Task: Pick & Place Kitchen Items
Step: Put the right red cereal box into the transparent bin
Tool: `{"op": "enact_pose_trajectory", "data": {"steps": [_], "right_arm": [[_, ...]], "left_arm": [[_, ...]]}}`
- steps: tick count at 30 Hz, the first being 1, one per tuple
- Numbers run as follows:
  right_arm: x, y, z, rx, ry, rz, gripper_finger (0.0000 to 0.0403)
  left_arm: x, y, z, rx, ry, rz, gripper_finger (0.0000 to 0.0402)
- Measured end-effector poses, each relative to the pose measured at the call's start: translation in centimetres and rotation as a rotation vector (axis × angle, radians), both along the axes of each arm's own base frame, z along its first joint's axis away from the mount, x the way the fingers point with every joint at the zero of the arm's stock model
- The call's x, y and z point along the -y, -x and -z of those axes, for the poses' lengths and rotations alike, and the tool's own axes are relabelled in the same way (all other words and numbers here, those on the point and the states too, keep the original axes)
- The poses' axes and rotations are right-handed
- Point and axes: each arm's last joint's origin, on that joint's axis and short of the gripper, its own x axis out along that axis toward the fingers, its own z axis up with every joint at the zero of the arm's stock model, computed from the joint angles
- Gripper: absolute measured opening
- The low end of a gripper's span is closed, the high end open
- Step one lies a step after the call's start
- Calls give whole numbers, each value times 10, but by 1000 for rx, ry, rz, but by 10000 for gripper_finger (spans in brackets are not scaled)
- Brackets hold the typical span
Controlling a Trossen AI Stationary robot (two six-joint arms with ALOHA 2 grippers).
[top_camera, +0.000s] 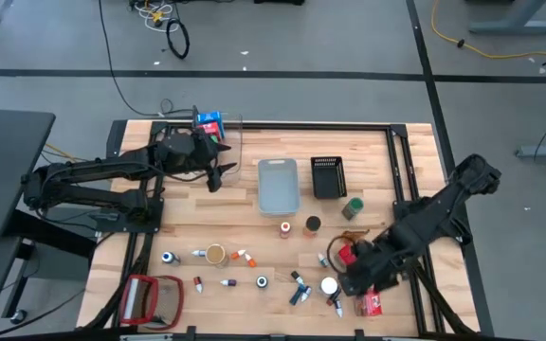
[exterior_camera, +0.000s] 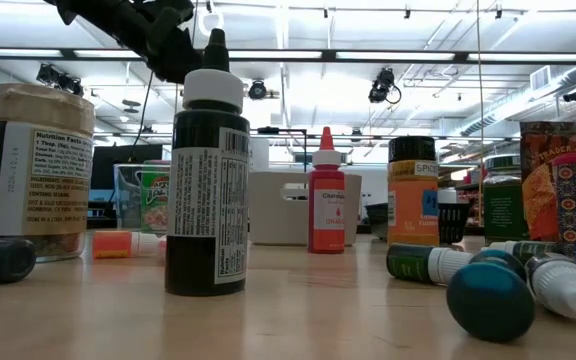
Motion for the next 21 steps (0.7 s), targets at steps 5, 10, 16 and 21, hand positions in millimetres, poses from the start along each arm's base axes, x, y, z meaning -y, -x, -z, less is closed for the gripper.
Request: {"op": "enact_pose_trajectory", "data": {"steps": [5, 10, 16, 21], "right_arm": [[-17, 8, 20, -57, -59, 93, 246], [-23, 16, 28, -121, -67, 77, 246], [-17, 22, 46, -158, 6, 90, 246], [-19, 21, 64, -132, -45, 79, 246]], "left_arm": [[0, 0, 0, -4, -9, 4, 254], [0, 0, 0, -4, -9, 4, 254], [0, 0, 0, -2, -3, 1, 254], [0, 0, 0, -1, -1, 1, 254]]}}
